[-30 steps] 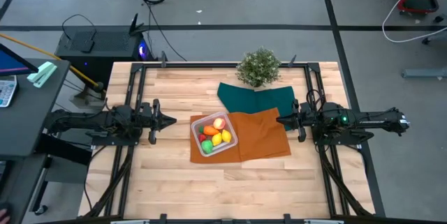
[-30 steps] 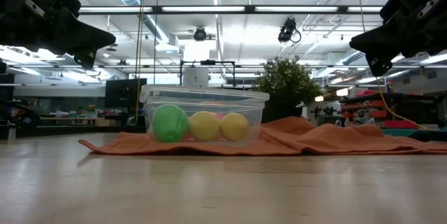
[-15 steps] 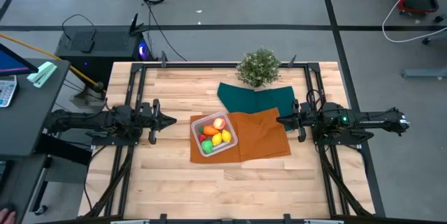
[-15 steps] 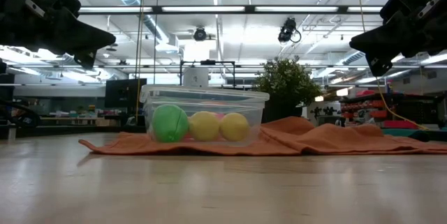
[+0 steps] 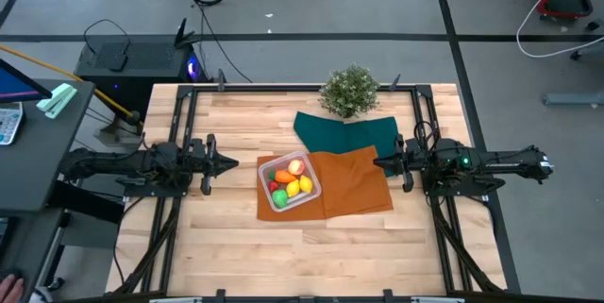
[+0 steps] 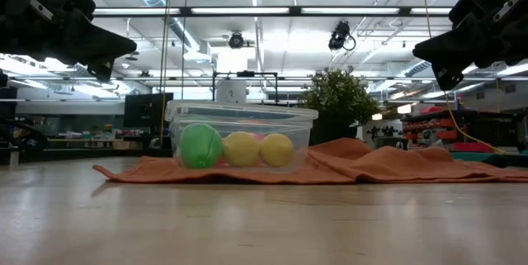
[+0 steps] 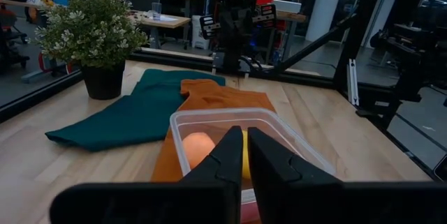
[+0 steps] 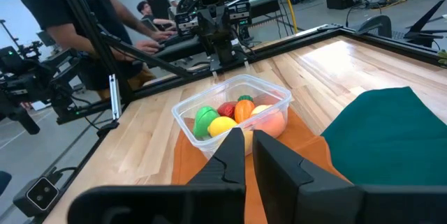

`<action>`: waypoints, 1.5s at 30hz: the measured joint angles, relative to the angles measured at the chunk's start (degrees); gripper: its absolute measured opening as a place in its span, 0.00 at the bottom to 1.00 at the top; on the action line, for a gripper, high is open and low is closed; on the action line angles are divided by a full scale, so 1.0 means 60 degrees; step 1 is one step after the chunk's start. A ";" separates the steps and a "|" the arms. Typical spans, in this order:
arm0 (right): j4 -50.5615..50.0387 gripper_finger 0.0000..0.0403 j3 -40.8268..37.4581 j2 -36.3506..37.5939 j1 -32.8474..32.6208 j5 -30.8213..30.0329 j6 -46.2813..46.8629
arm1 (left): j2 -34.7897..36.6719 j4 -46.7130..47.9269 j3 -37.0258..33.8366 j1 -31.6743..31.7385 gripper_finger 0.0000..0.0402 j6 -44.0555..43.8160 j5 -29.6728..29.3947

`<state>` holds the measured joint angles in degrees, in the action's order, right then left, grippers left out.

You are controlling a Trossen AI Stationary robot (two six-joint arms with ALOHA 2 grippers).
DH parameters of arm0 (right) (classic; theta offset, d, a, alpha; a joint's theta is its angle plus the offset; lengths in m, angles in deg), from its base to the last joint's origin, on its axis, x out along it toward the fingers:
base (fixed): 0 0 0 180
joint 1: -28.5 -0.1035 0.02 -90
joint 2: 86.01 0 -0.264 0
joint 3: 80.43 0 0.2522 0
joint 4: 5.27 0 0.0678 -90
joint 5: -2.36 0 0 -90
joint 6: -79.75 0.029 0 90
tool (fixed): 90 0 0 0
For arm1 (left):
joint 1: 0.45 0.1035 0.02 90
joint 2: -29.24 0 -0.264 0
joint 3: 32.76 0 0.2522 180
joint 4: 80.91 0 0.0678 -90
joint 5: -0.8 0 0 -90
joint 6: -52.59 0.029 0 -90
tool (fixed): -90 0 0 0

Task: Pick and placing Produce into tupperware
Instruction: Return to Home Position

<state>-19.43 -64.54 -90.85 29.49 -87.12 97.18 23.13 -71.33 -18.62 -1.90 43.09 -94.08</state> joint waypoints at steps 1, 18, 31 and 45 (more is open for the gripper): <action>0.0003 0.00 0.0000 0.0000 -0.0003 -0.0003 0.0000 | 0.0000 0.0000 0.0000 -0.0003 0.08 0.0000 0.0000; 0.0002 0.00 0.0000 -0.0001 -0.0001 0.0000 0.0000 | 0.0001 0.0000 -0.0001 -0.0001 0.06 0.0000 0.0003; 0.0002 0.00 0.0000 0.0000 0.0000 0.0000 0.0000 | 0.0000 0.0000 0.0000 -0.0003 0.07 0.0000 0.0000; 0.0001 0.00 0.0000 -0.0001 -0.0003 0.0000 0.0000 | 0.0001 0.0000 -0.0002 -0.0003 0.09 0.0000 0.0000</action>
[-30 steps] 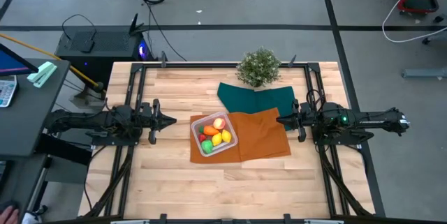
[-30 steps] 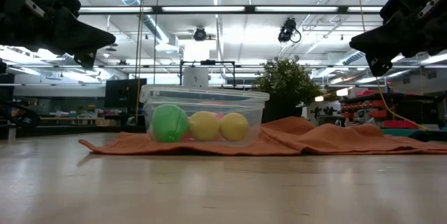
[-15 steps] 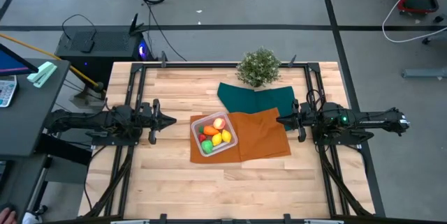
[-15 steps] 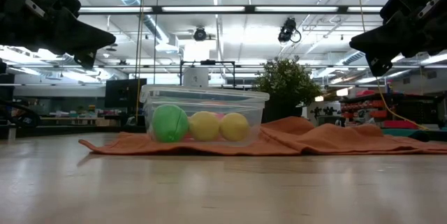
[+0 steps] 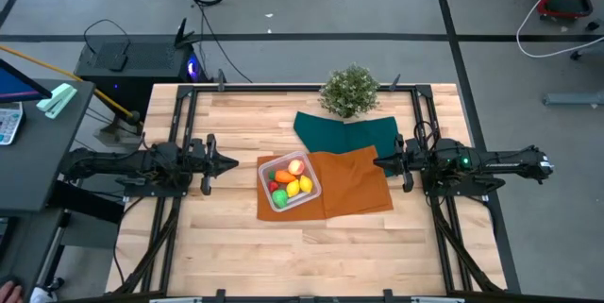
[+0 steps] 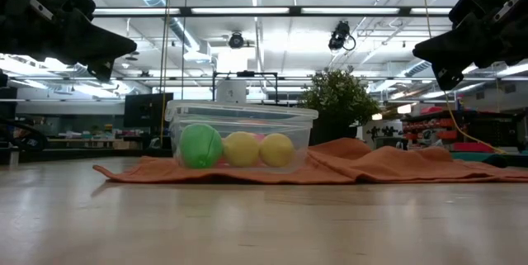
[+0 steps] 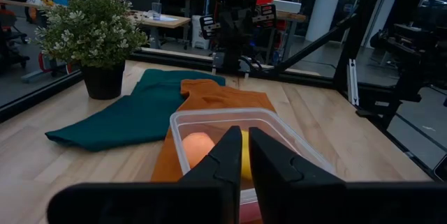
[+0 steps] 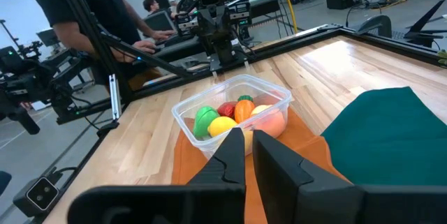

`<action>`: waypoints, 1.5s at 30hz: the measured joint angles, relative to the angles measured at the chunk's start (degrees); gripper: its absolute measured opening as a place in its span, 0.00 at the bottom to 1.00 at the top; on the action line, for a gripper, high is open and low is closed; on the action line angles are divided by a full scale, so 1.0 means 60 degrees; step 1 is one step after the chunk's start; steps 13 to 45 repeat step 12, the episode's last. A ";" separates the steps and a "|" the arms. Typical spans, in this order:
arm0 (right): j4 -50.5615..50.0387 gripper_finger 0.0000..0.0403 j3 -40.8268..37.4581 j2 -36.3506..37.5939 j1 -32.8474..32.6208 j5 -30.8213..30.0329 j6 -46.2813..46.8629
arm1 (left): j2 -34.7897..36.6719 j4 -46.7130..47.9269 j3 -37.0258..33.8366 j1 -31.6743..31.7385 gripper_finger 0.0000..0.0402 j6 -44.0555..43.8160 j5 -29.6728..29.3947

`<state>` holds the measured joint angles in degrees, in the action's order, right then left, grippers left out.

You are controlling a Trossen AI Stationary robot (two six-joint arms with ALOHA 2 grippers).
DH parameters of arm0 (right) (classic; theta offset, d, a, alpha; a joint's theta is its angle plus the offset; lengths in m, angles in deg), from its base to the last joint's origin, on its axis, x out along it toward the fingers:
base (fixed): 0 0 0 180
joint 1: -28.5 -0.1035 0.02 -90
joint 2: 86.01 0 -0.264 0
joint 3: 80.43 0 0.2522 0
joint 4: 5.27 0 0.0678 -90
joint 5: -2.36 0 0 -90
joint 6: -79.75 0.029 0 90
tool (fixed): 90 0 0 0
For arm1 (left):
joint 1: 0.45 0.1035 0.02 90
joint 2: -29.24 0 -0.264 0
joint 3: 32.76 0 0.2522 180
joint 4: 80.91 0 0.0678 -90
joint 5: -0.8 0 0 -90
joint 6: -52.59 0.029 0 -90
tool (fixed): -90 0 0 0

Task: Pick and placing Produce into tupperware
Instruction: Return to Home Position

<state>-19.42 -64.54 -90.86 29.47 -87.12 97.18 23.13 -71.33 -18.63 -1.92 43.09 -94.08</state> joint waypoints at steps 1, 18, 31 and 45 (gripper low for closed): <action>0.0000 0.00 0.0000 0.0001 0.0000 0.0000 0.0000 | 0.0002 0.0000 0.0002 -0.0001 0.09 0.0000 0.0000; 0.0001 0.00 -0.0001 0.0001 0.0000 0.0000 0.0000 | 0.0003 0.0000 0.0002 -0.0001 0.06 0.0000 0.0000; 0.0001 0.00 -0.0001 0.0001 0.0000 0.0000 0.0000 | 0.0003 0.0000 0.0002 -0.0001 0.06 0.0000 0.0000; 0.0001 0.00 -0.0001 0.0001 0.0000 0.0000 0.0000 | 0.0003 0.0000 0.0002 -0.0001 0.06 0.0000 0.0000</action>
